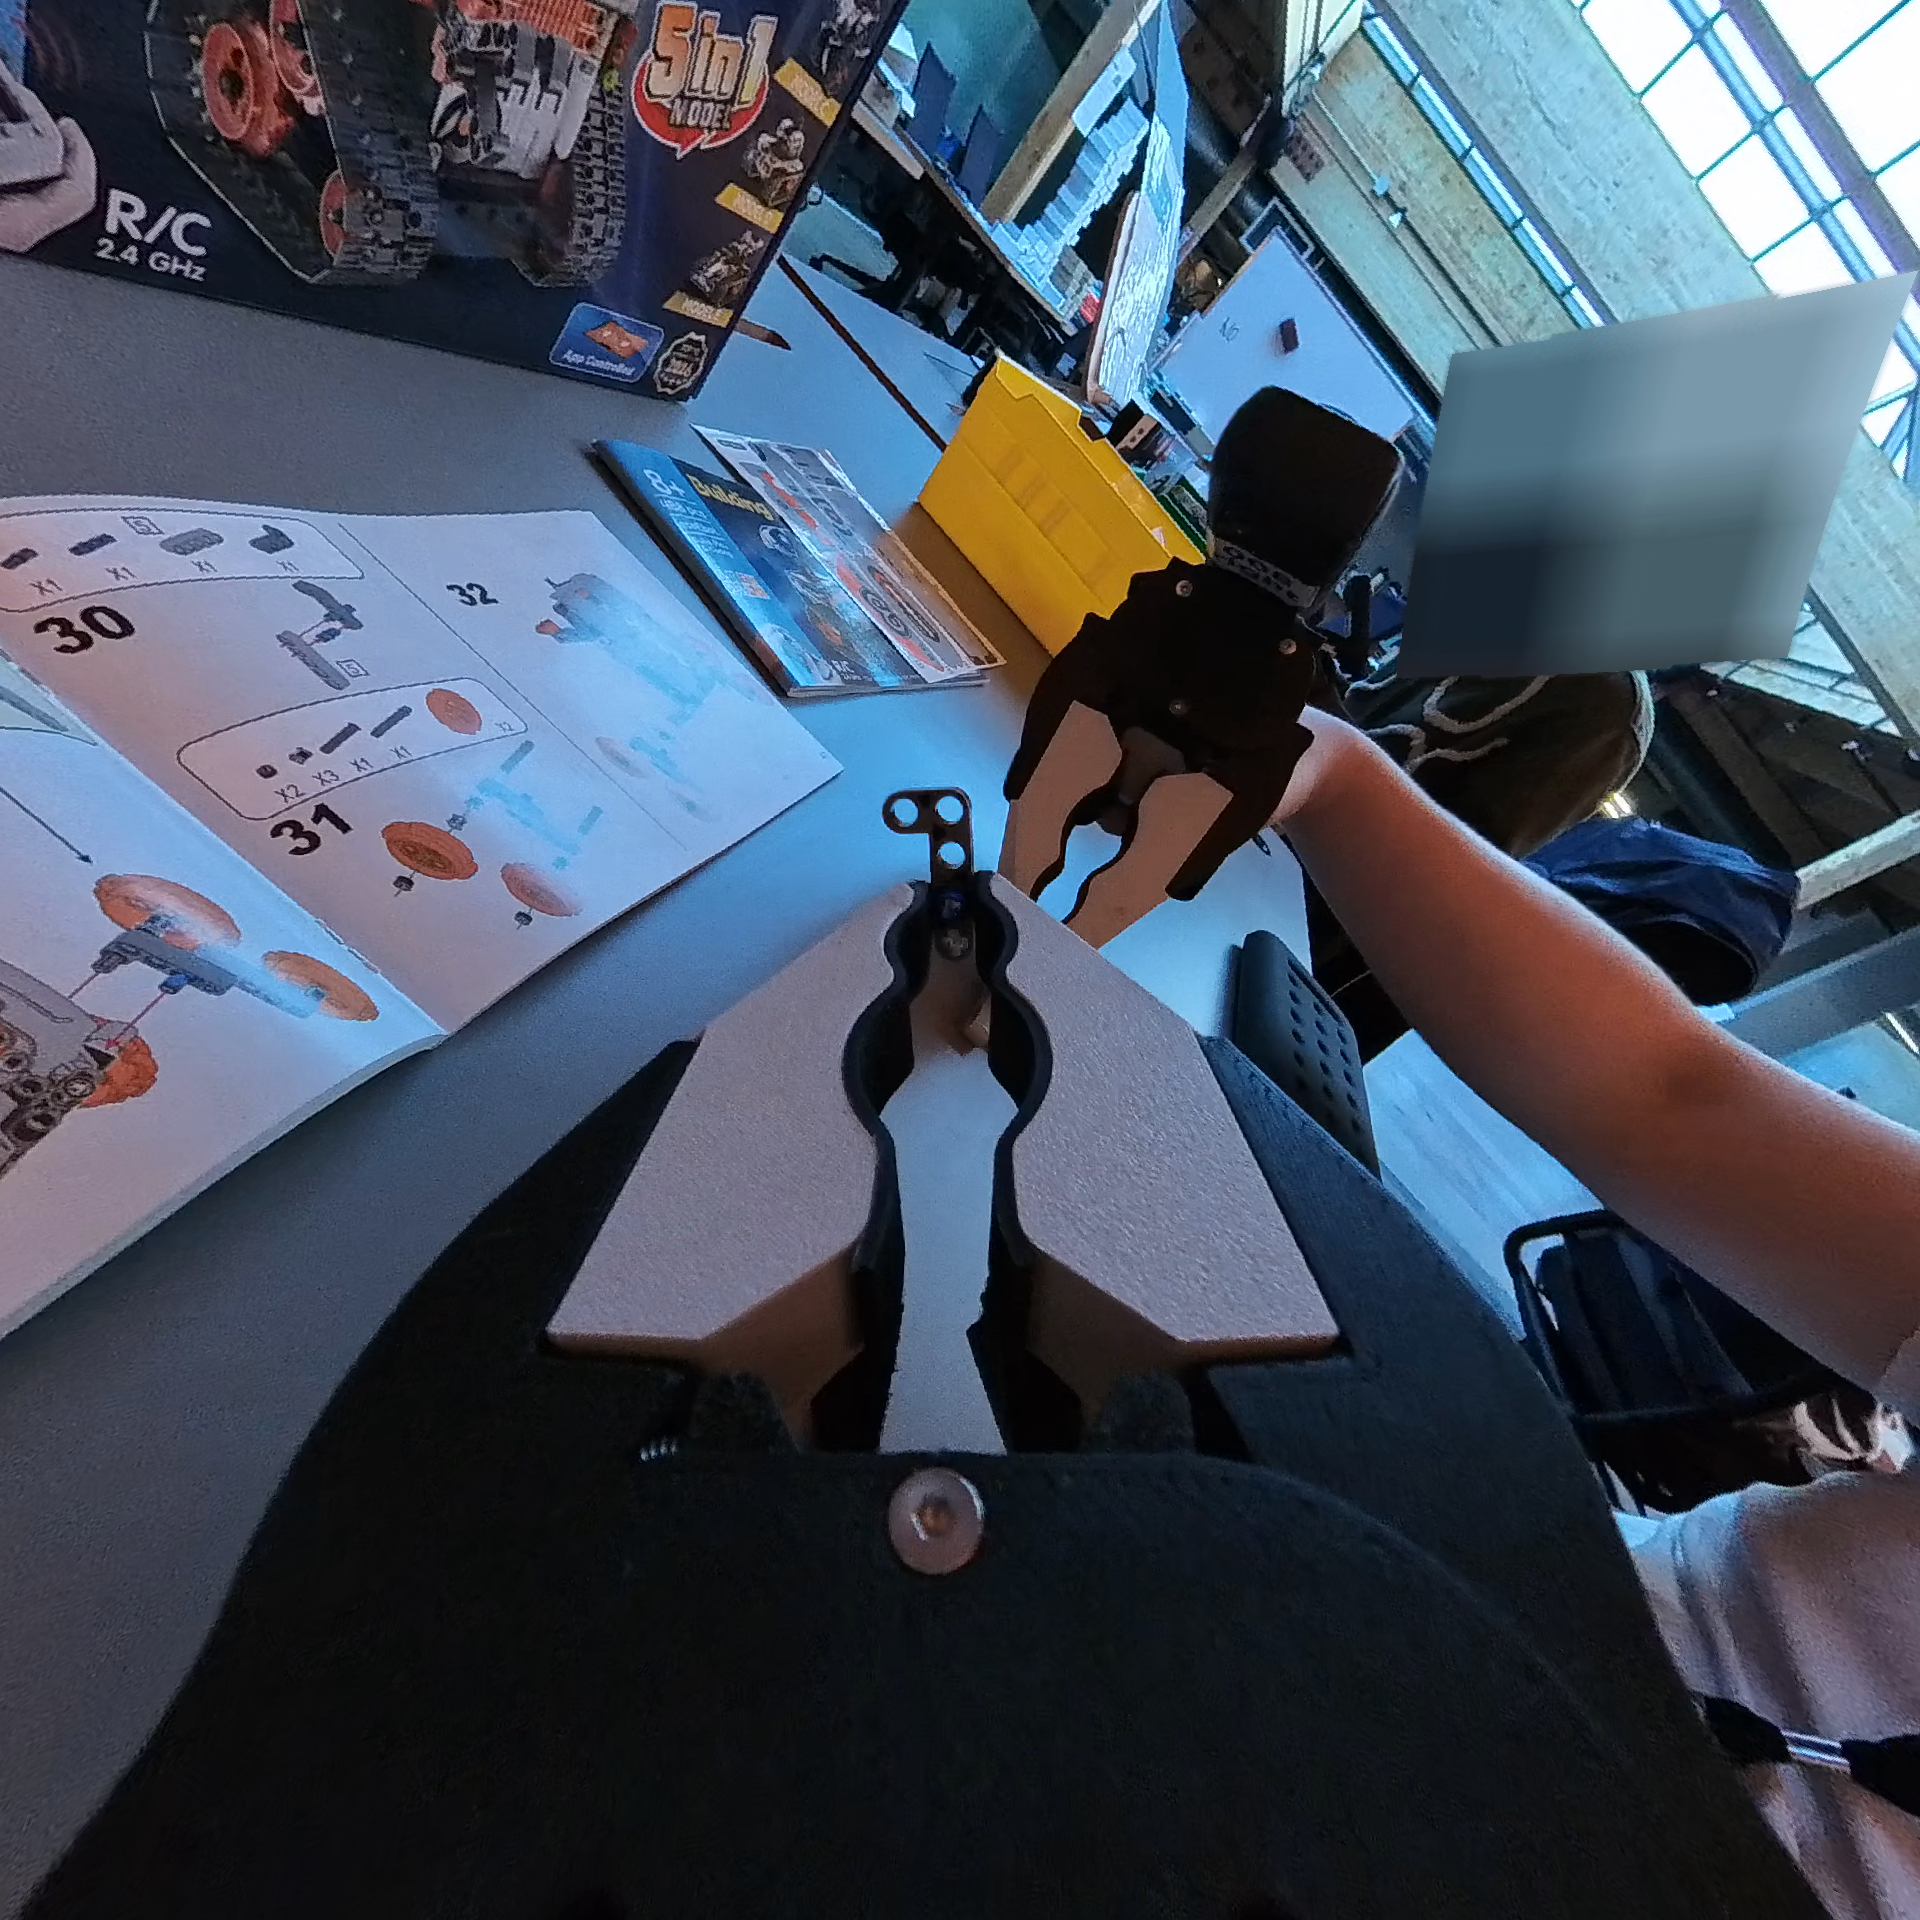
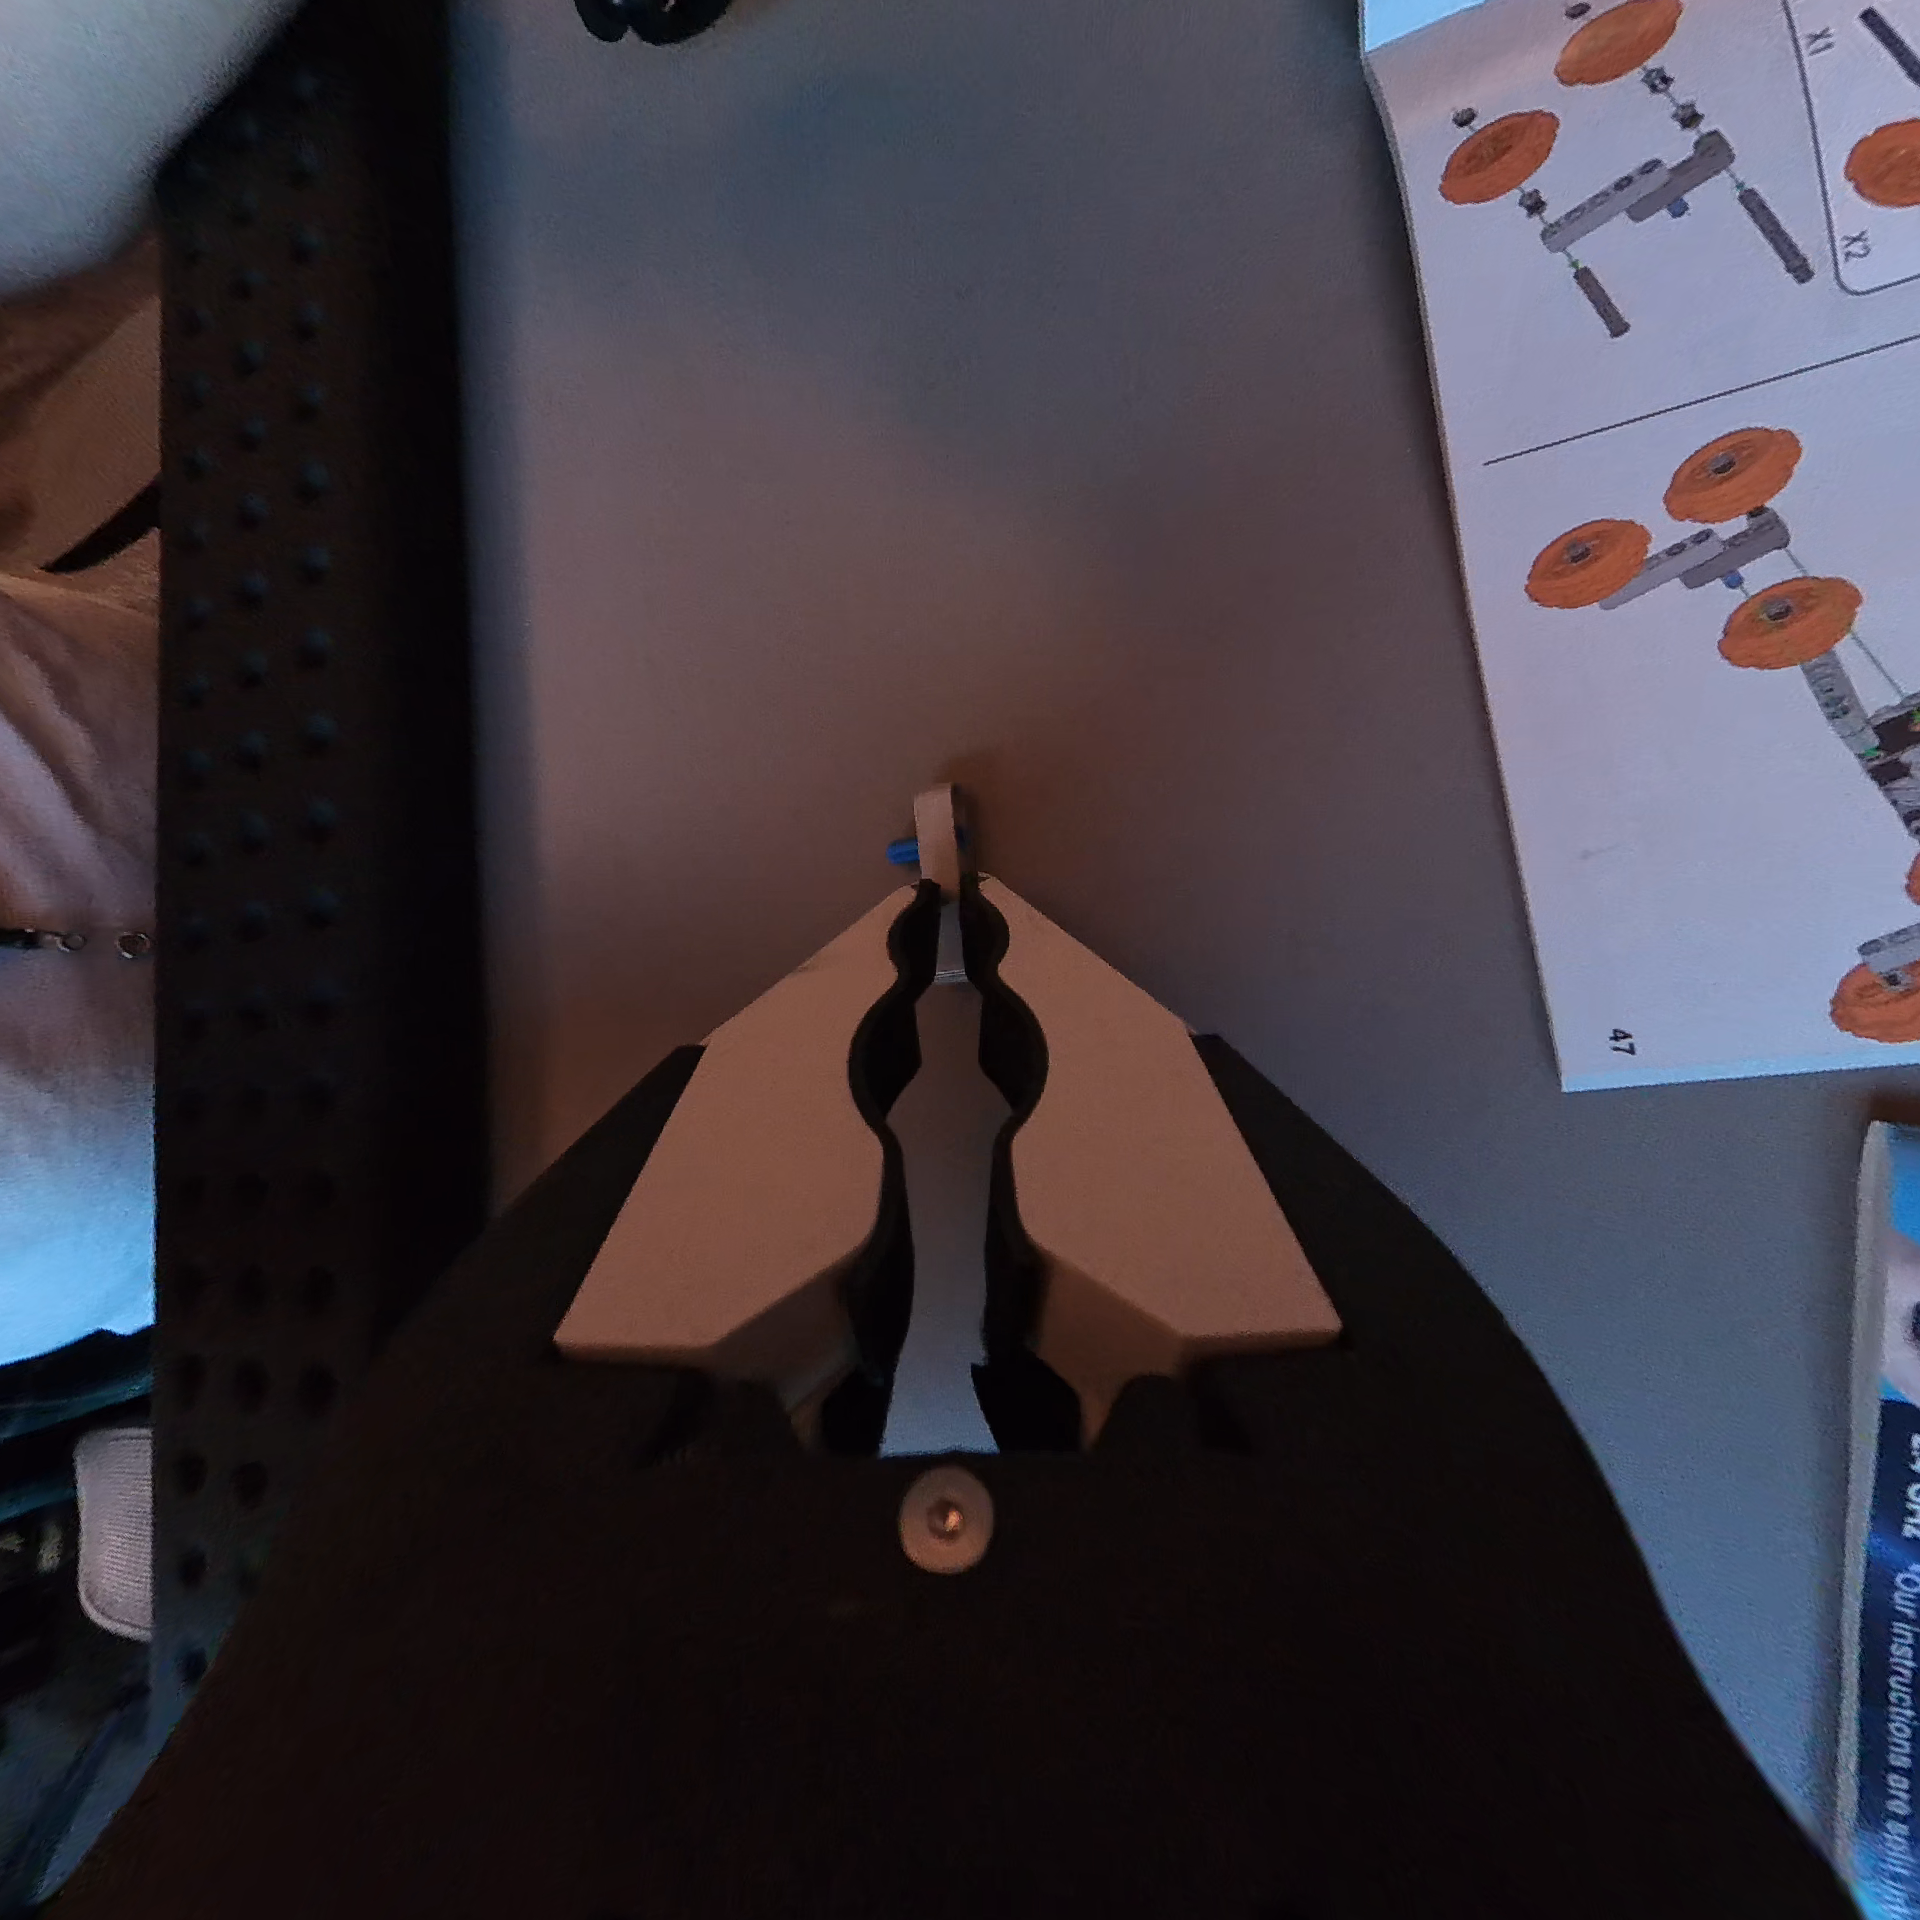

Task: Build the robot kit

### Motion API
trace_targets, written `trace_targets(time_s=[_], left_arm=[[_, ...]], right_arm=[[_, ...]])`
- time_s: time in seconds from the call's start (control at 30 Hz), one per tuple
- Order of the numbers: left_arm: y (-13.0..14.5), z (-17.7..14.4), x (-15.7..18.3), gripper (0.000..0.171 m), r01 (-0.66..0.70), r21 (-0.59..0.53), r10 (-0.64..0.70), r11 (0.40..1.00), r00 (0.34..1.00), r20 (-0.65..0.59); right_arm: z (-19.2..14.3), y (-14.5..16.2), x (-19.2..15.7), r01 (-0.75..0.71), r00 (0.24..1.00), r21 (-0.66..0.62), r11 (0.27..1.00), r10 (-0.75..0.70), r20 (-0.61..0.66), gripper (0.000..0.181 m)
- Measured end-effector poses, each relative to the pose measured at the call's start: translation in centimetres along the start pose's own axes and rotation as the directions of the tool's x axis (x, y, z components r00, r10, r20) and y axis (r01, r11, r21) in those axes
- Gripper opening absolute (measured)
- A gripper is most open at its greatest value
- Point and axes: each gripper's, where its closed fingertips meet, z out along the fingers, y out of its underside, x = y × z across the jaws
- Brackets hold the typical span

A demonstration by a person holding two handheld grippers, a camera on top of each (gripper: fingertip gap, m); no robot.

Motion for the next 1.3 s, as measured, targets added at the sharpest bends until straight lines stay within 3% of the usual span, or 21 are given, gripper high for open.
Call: trace_targets(time_s=[0.33,0.47,0.6,0.77,0.87,0.97,1.07,1.17,1.3], left_arm=[[-0.2,-0.3,0.2,0.004,0.005,0.015,-0.005,1.000,1.000,-0.007],[-0.1,-0.2,0.1,0.004,0.010,0.011,-0.009,1.000,1.000,-0.008],[0.1,-0.2,0.0,0.004,0.008,0.003,-0.008,1.000,1.000,-0.003],[0.0,-0.4,-0.3,0.004,0.014,0.012,-0.014,1.000,1.000,0.005],[-0.2,-0.5,-0.4,0.004,0.018,0.017,-0.018,1.000,1.000,0.003],[-0.3,-0.5,-0.2,0.004,0.015,0.019,-0.015,1.000,1.000,0.001],[-0.3,-0.5,0.0,0.004,0.002,0.017,-0.002,1.000,1.000,0.001],[-0.2,-0.4,0.0,0.004,0.000,0.015,0.000,1.000,1.000,0.002],[-0.3,-0.5,-0.1,0.004,0.006,0.021,-0.006,1.000,1.000,0.005]], right_arm=[[-0.5,1.4,-1.5,-0.018,0.998,-0.005,1.000,0.018,-0.058,0.003],[-0.6,1.1,-1.5,-0.058,0.997,0.024,0.998,0.059,-0.048,0.015],[0.1,1.9,-1.8,-0.049,0.998,-0.022,0.999,0.048,-0.039,0.009],[-0.1,1.8,-1.5,0.013,0.995,-0.047,0.999,-0.017,-0.103,0.007],[-1.1,2.0,-0.3,0.116,0.956,-0.081,0.990,-0.134,-0.260,0.007],[-2.4,1.6,0.7,0.285,0.832,-0.125,0.950,-0.310,-0.461,0.007],[-3.7,2.2,2.2,0.418,0.572,-0.307,0.855,-0.510,-0.643,0.007],[-4.1,2.8,2.8,0.457,0.361,-0.476,0.752,-0.645,-0.673,0.007],[-4.5,2.9,2.7,0.482,0.163,-0.592,0.646,-0.730,-0.664,0.007]])
